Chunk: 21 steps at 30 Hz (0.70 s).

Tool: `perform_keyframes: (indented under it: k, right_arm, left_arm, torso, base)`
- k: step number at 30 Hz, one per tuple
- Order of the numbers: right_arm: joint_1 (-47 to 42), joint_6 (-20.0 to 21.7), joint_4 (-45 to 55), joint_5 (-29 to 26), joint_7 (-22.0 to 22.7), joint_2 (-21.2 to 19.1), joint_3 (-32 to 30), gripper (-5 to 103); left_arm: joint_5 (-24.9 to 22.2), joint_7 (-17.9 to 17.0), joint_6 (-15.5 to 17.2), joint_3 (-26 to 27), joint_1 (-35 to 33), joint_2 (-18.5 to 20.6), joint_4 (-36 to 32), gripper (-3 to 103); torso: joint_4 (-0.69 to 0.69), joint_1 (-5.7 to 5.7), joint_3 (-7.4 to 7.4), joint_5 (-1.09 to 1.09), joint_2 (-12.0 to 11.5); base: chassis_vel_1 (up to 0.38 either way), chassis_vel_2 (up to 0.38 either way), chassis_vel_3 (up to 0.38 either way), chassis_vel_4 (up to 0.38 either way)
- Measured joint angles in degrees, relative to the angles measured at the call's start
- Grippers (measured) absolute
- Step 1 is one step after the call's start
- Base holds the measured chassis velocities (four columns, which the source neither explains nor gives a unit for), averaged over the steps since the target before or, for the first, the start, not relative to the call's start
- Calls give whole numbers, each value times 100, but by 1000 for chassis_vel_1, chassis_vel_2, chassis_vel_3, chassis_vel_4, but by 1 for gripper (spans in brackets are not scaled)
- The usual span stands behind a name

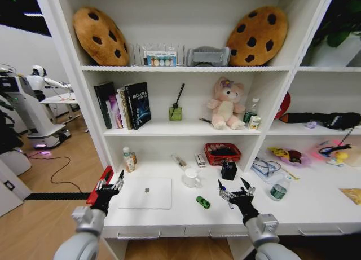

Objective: Organize the objects on the table.

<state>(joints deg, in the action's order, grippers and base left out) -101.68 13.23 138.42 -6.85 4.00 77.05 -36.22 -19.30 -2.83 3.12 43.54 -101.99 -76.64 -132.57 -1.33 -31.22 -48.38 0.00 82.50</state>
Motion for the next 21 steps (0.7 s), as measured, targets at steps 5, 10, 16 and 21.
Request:
perform_keyframes:
  k: [5,10,16,21]
  right_arm:
    - [-210,-30,246,15,4,26,25,100]
    - [-228,-25,329,44,-35,-25,55,100]
    - [-32,285,235,-87,-74,-143,-65,100]
    - [32,330,116,-151,-101,-197,-122,100]
  left_arm:
    - [91,173,-227,266,-424,-384,-114,88]
    - [230,80,-5,209,-115,-614,-163,99]
    - [384,-51,263,88,374,-635,-47,100]
    - [369,-163,483,11,579,-578,-79,100]
  torso:
    - [-2,0,0,1,1]
    - [-2,0,-1,0,0]
    - [-2,-1,-1,0,0]
    - [-1,-1,-1,0,0]
  base:
    - [0,0,0,0]
    - [0,0,0,0]
    - [0,0,0,0]
    - [0,0,0,0]
